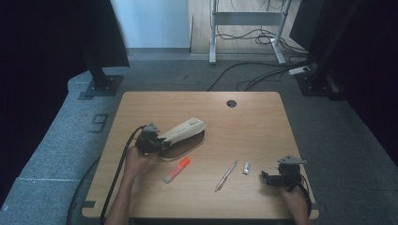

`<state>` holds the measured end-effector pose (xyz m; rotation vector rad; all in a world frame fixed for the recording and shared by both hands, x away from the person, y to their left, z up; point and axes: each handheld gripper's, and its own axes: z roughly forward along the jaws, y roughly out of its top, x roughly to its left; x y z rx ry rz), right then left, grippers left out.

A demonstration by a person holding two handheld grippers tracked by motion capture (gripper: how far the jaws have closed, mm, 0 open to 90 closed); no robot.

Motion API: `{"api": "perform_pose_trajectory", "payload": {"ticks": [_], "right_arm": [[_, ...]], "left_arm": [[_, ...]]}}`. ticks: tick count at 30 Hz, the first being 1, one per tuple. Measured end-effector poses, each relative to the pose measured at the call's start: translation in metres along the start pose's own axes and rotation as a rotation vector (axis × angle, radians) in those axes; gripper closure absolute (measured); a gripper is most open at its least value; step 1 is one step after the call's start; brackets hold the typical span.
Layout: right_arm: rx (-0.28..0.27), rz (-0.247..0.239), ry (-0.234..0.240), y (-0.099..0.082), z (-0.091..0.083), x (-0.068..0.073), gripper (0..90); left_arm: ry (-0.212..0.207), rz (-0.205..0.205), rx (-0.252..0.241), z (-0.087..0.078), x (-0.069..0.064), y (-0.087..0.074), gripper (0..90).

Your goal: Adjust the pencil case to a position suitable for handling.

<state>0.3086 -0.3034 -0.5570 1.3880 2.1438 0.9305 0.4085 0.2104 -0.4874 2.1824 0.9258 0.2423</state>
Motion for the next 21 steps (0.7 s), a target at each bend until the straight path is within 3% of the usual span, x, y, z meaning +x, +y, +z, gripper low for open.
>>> {"api": "perform_pose_trajectory", "payload": {"ticks": [8,17,21], "right_arm": [[0.001,0.001,-0.002,0.000,0.000,0.000,2.9],[-0.001,0.005,-0.006,0.000,-0.001,0.001,4.4],[0.003,-0.002,0.010,0.001,-0.004,0.004,13.0]], "left_arm": [[-0.022,-0.053,-0.055,-0.006,-0.001,-0.011,75.0],[-0.029,-0.057,-0.055,-0.010,0.001,-0.012,75.2],[-0.027,-0.057,-0.055,-0.010,0.000,-0.012,75.1]]}}
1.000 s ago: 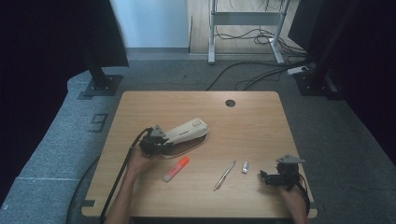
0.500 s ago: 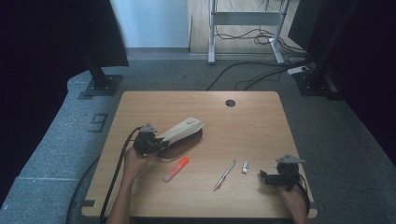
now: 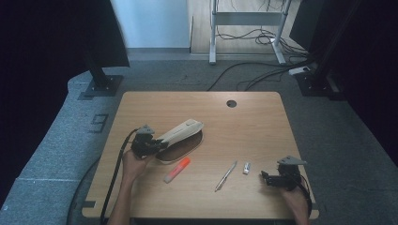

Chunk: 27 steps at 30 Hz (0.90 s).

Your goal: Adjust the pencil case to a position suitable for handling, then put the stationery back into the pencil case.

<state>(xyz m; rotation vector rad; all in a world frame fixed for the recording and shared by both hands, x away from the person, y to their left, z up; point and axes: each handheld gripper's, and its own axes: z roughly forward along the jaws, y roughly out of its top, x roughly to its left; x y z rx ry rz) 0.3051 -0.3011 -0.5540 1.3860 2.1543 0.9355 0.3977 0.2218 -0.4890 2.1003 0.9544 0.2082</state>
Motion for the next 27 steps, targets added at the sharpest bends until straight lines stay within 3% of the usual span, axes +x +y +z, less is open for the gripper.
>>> {"api": "perform_pose_trajectory", "payload": {"ticks": [7,12,19,27], "right_arm": [[0.007,-0.001,0.021,0.005,-0.002,0.004,12.8],[-0.030,-0.013,0.076,0.014,-0.010,0.012,12.7],[-0.029,-0.041,0.114,0.018,-0.010,0.021,13.1],[-0.026,-0.060,0.146,0.024,-0.004,0.035,19.2]], "left_arm": [[0.013,0.009,0.000,-0.001,-0.003,-0.001,75.0],[0.019,0.011,-0.009,-0.003,-0.003,-0.001,75.0],[0.020,0.015,-0.006,-0.003,-0.003,-0.002,74.9],[0.018,0.017,-0.009,-0.004,-0.003,-0.002,74.9]]}}
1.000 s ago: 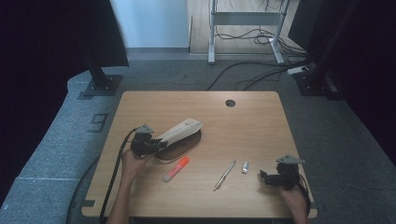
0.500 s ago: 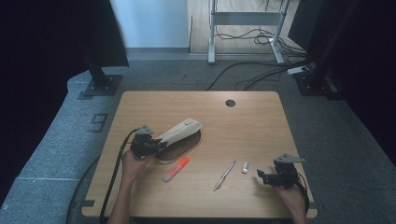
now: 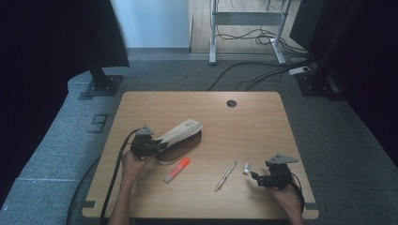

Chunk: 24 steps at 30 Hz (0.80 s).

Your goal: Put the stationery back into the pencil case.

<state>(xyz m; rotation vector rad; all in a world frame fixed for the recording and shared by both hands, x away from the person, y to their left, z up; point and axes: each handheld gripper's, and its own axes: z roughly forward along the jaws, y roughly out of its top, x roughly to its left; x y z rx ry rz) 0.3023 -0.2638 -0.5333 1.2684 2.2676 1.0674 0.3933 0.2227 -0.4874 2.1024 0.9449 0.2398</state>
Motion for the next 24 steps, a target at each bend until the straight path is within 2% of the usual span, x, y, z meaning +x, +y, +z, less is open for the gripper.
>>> {"api": "perform_pose_trajectory", "payload": {"ticks": [3,8,12,13,17,21,24], "right_arm": [[0.002,-0.012,0.011,0.004,0.007,0.009,26.5],[0.018,-0.014,0.023,0.010,0.019,0.016,35.5],[0.030,-0.013,0.019,0.012,0.026,0.019,38.7],[0.042,-0.019,-0.001,0.013,0.030,0.021,40.0],[0.062,-0.026,-0.023,0.013,0.034,0.022,42.8],[0.064,-0.030,-0.042,0.014,0.034,0.022,51.5],[0.058,-0.016,-0.049,0.012,0.031,0.017,58.7]], "left_arm": [[0.006,0.005,0.000,0.000,-0.001,0.000,74.8],[0.007,0.011,0.003,0.001,-0.002,0.000,74.5],[0.006,0.011,0.001,0.000,-0.002,0.000,74.5],[0.007,0.011,0.000,0.000,-0.002,0.000,74.5],[0.010,0.011,-0.004,0.000,-0.002,0.000,74.5],[0.012,0.013,-0.005,0.000,-0.003,-0.001,74.4],[0.013,0.016,-0.005,0.000,-0.003,-0.001,74.4]]}}
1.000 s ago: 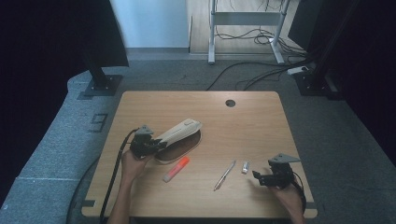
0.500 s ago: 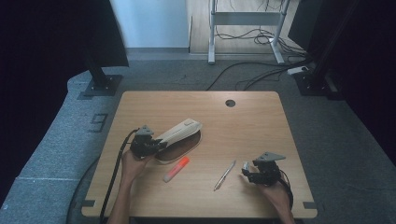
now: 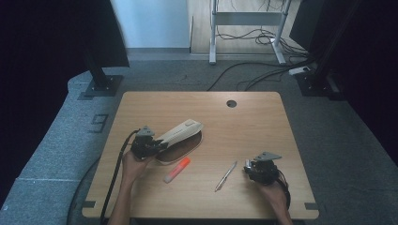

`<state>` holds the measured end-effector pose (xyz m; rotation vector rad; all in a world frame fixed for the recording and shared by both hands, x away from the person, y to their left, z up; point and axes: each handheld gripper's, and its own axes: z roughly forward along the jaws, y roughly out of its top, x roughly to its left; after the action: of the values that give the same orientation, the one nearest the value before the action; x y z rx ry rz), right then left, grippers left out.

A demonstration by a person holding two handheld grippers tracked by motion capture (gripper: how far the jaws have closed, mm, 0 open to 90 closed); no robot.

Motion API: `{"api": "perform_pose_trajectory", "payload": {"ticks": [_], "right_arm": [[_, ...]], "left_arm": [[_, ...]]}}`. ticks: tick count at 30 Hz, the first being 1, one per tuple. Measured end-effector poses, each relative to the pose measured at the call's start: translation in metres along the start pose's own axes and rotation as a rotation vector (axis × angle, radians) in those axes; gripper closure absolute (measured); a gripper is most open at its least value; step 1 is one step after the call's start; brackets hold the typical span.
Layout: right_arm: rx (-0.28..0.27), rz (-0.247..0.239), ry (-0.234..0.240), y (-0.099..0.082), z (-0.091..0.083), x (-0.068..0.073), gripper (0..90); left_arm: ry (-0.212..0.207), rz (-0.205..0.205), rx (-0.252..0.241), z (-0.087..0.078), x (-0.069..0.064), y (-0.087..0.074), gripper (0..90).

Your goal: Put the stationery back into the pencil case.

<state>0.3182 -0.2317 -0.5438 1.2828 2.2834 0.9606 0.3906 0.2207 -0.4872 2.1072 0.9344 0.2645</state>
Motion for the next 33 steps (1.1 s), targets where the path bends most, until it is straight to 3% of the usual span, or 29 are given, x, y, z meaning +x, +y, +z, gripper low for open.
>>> {"api": "perform_pose_trajectory", "payload": {"ticks": [6,20,33], "right_arm": [[-0.005,0.006,-0.002,-0.002,-0.002,-0.004,71.3],[-0.042,0.010,0.001,0.001,-0.013,-0.008,72.6],[-0.078,0.000,0.035,0.013,-0.017,-0.007,72.6]], "left_arm": [[0.000,0.000,-0.001,0.000,0.000,0.000,74.4],[-0.002,-0.004,-0.004,-0.001,0.000,0.000,74.5],[-0.019,-0.025,-0.007,-0.003,0.003,0.000,74.9]]}}
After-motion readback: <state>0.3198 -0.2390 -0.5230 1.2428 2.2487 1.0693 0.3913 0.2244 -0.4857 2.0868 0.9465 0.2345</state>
